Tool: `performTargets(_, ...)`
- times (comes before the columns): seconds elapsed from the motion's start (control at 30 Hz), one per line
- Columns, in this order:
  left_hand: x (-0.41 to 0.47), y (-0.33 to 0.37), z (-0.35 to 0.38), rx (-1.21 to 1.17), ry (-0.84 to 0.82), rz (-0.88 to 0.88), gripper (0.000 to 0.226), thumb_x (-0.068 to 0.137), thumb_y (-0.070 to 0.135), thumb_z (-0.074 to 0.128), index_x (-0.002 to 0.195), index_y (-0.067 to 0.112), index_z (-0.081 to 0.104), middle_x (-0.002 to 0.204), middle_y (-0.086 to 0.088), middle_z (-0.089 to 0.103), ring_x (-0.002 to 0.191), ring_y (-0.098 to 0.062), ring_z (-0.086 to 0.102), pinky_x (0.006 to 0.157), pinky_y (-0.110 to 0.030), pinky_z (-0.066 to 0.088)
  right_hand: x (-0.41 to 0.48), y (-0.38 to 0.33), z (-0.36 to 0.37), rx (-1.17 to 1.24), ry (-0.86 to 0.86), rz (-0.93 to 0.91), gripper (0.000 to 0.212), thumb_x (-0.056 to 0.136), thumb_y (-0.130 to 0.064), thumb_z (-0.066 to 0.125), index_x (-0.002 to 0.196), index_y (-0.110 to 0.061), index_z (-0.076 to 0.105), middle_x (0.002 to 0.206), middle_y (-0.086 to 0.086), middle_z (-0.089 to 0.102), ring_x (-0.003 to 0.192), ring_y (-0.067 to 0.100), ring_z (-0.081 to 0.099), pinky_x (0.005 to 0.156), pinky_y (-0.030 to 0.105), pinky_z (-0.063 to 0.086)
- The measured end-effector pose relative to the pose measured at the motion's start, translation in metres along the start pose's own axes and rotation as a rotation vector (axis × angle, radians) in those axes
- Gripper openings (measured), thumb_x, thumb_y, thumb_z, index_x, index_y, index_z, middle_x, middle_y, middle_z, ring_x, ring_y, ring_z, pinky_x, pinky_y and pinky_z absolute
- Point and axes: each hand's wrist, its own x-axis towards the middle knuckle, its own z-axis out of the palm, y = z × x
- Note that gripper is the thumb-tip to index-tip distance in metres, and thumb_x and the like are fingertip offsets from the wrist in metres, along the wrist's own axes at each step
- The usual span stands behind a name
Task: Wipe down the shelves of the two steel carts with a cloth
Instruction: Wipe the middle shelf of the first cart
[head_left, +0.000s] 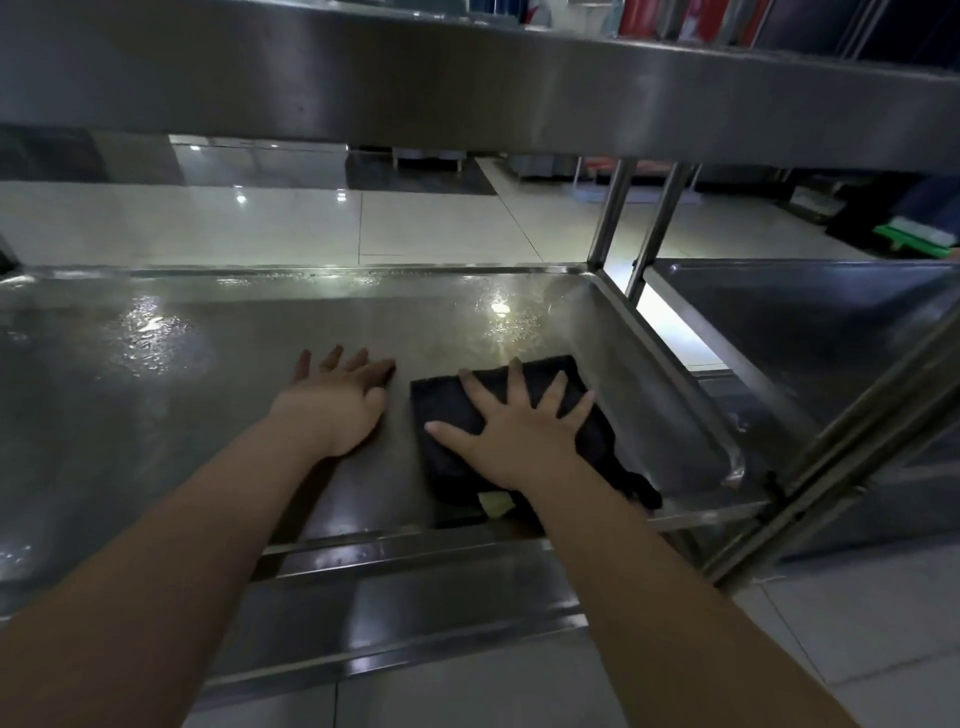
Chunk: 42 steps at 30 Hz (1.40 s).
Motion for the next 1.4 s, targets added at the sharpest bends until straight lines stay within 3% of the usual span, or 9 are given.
performTargets(0.2,0.015,0.021,0.002,-0.096,0.0,0.037,0.051,0.101,0.035,0.023,0.152,0.035,0.017,0.162,0.001,0.008,0.148,-0.023,0.006,0.119,-0.046,0.0,0.007,-0.004,-0.007,0.017,-0.006,0.023,0.081,0.072,-0.093,0.016,0.143,-0.061,-0.007,0.161,-0.003,-0.019,0.139,0.047,-0.028,0.094,0.072,-0.025)
performTargets(0.4,0.01,0.023,0.014,-0.073,0.048,0.052,0.053,0.101,0.038,0.025,0.152,0.033,0.014,0.162,0.0,0.006,0.148,-0.023,0.007,0.119,-0.043,0.004,0.005,0.011,0.004,0.032,0.003,-0.058,0.087,0.055,-0.1,0.004,0.135,-0.069,-0.009,0.16,-0.017,-0.015,0.144,0.039,-0.022,0.093,0.07,-0.028)
performTargets(0.6,0.012,0.02,0.013,-0.087,0.044,0.064,0.054,0.1,0.04,0.025,0.153,0.035,0.014,0.162,0.002,0.006,0.148,-0.021,0.007,0.119,-0.041,0.004,0.024,0.115,-0.03,0.147,-0.001,0.297,0.097,0.051,-0.101,0.019,0.14,-0.066,0.006,0.161,-0.021,-0.008,0.146,0.037,-0.018,0.102,0.072,-0.018)
performTargets(0.7,0.016,0.018,0.011,-0.112,0.019,0.072,0.054,0.1,0.039,0.026,0.152,0.035,0.013,0.162,0.003,0.005,0.148,-0.02,0.005,0.119,-0.039,0.004,0.038,0.106,-0.034,0.153,-0.009,0.396,0.099,0.052,-0.1,0.017,0.143,-0.062,0.005,0.161,-0.019,-0.008,0.144,0.043,-0.018,0.1,0.075,-0.015)
performTargets(0.77,0.017,0.016,0.011,-0.155,-0.002,0.082,0.054,0.101,0.035,0.028,0.153,0.032,0.014,0.162,0.001,0.005,0.148,-0.02,0.006,0.119,-0.035,0.005,0.051,0.065,-0.028,0.1,-0.01,0.301,0.094,0.06,-0.098,0.017,0.145,-0.059,0.003,0.162,-0.017,-0.009,0.144,0.045,-0.016,0.097,0.078,-0.015)
performTargets(0.9,0.019,0.012,0.009,-0.329,0.079,0.038,0.053,0.101,0.021,0.032,0.152,0.014,0.02,0.16,-0.008,0.018,0.147,-0.022,0.015,0.116,-0.03,0.011,0.051,-0.033,0.001,-0.02,0.023,-0.119,0.089,0.06,-0.096,0.01,0.142,-0.061,0.001,0.162,-0.018,-0.004,0.144,0.045,-0.014,0.093,0.073,-0.021)
performTargets(1.0,0.02,0.008,0.009,-0.33,0.127,-0.001,0.053,0.1,0.018,0.031,0.152,0.014,0.021,0.16,-0.008,0.016,0.148,-0.021,0.01,0.118,-0.033,0.004,0.052,-0.037,0.003,0.023,-0.007,-0.198,0.089,0.057,-0.098,0.012,0.139,-0.066,0.003,0.16,-0.022,-0.002,0.146,0.04,-0.014,0.096,0.071,-0.023)
performTargets(1.27,0.019,0.01,0.015,-0.222,0.08,-0.016,0.05,0.102,0.031,0.028,0.151,0.02,0.024,0.161,-0.004,0.01,0.148,-0.02,0.009,0.118,-0.036,0.004,0.072,0.127,-0.036,0.111,0.011,0.29,0.093,0.067,-0.095,0.022,0.149,-0.052,0.01,0.162,-0.016,0.0,0.146,0.042,-0.01,0.111,0.068,-0.005)
performTargets(1.4,0.02,0.011,0.014,-0.222,0.095,-0.024,0.049,0.101,0.03,0.03,0.15,0.022,0.028,0.161,-0.002,0.012,0.148,-0.019,0.012,0.117,-0.034,0.007,0.085,0.109,-0.037,0.108,0.009,0.41,0.093,0.066,-0.096,0.019,0.148,-0.054,0.009,0.162,-0.016,-0.004,0.144,0.046,-0.014,0.104,0.074,-0.011)
